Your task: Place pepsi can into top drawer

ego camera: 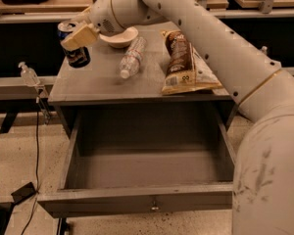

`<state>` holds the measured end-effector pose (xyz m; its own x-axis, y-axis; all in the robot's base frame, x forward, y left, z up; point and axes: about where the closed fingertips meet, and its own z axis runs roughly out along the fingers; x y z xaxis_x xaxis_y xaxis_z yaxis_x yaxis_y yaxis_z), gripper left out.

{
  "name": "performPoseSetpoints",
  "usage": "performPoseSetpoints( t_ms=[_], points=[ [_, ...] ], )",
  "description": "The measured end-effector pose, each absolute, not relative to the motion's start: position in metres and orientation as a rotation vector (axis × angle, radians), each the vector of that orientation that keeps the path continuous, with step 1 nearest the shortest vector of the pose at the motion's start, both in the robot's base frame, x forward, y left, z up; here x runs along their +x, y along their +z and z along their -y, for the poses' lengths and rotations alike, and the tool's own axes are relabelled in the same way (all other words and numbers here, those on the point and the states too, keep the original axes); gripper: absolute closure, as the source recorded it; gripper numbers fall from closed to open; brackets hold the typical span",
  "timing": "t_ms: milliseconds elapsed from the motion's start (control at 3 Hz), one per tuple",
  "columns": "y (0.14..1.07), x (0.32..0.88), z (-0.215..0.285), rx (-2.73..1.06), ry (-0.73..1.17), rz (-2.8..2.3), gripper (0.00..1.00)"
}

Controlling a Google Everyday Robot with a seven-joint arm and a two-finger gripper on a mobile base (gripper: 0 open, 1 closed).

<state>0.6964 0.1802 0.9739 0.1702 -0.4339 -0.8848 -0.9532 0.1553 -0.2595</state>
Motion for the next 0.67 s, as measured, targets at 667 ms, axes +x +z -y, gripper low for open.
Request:
performPoseSetpoints(
  t_ms=[667],
  points=[
    [0.965, 0.674, -0.188, -1.435, 0.739, -1.393, 1.00]
  ],
)
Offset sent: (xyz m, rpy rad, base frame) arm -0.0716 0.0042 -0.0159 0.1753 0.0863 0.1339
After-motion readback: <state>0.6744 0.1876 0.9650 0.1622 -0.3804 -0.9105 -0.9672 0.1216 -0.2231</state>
